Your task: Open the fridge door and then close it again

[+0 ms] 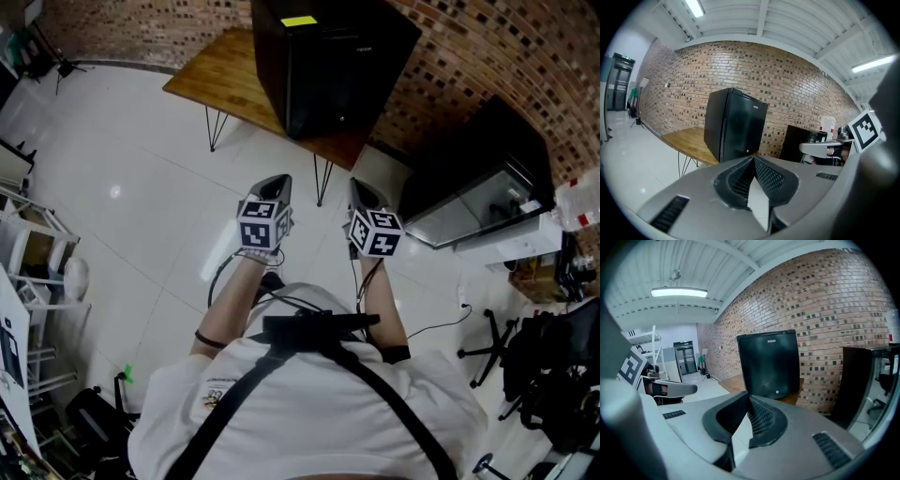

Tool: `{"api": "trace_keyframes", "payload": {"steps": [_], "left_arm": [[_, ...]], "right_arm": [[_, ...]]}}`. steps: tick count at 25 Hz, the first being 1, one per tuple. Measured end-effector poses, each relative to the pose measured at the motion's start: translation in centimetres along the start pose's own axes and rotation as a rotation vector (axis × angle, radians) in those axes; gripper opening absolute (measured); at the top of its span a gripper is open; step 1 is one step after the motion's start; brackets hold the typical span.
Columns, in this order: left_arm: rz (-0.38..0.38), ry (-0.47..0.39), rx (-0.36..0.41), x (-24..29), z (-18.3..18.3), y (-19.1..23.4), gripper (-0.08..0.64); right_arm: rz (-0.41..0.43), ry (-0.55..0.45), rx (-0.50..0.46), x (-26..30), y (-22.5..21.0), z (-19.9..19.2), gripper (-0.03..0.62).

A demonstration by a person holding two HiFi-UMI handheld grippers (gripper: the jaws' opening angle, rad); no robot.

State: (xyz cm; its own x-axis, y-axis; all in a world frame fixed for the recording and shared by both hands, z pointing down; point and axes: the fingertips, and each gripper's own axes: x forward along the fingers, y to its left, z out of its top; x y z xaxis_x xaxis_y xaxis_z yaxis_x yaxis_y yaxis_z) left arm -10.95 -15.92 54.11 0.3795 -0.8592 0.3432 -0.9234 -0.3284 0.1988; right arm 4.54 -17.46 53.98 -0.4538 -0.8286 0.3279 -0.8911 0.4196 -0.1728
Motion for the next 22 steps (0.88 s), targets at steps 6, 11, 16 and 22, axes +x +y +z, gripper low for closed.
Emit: {"api": "trace_keyframes", "payload": {"steps": [6, 11, 16, 22], "left_arm": [[-0.003, 0.002, -0.008, 0.3, 0.2, -0.4, 0.0], [-0.007, -0.005, -0.009, 0.5, 0.4, -0.3, 0.0], [-0.01, -0.009, -0.022, 0.8, 0.5, -0.2, 0.0], [-0.014, -0.005, -0.023, 1.0, 0.6, -0.2, 0.0]], "right_arm": [[-0.006, -0.004, 0.002, -0.4, -0.6, 0.4, 0.006], [0.0, -0.001, 0.007, -0.2, -0.6, 0.3, 0.006], [0.004, 0.001, 0.008, 0.2, -0.5, 0.4, 0.006], [0.001, -0.004, 0.022, 0.2, -0.9, 0.4, 0.006]]}}
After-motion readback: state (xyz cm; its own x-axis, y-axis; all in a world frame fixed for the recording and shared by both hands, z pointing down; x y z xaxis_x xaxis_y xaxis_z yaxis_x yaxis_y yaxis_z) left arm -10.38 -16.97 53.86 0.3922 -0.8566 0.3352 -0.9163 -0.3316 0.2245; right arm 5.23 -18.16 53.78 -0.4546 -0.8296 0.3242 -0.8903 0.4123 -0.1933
